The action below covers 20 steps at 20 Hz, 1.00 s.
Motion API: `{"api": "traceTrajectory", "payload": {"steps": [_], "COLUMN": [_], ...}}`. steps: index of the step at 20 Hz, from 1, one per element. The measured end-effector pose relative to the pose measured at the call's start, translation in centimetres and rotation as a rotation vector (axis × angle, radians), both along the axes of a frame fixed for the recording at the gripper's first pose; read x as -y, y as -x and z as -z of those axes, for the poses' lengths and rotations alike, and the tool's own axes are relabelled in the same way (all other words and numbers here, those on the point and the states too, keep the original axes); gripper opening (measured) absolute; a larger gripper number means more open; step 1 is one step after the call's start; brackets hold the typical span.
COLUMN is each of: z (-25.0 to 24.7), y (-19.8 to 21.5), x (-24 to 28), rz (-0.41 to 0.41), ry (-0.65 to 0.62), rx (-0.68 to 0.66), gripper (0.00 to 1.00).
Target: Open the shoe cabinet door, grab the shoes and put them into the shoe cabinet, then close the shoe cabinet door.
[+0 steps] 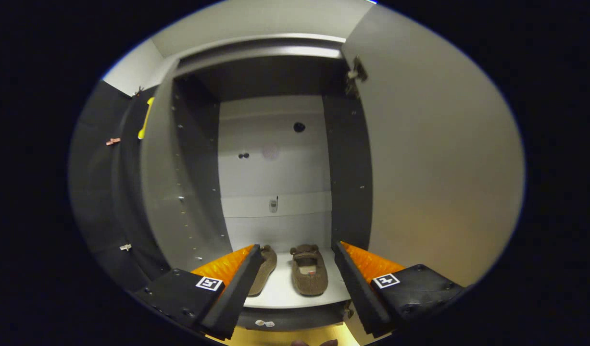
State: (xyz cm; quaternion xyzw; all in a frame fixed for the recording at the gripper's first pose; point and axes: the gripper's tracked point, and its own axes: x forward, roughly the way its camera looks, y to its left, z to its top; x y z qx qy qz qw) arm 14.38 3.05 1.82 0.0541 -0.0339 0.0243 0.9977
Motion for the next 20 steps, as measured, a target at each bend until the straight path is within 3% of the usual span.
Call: {"api": "traceTrajectory", "payload": {"steps": [5, 11, 17, 20], "z": [-1.7, -0.3, 0.0, 0.1], "y": [10.8, 21.3, 26.6, 27.8], "x": [2.1, 7.0, 14.9, 20.2], "rz": [-0.037, -0.086, -0.082, -0.012], "ry": [0.046, 0.035, 0.043, 0.0], "rx": [0.09, 0.043, -0.006, -0.037], "gripper": [0.97, 0.98, 0.98, 0.98]}}
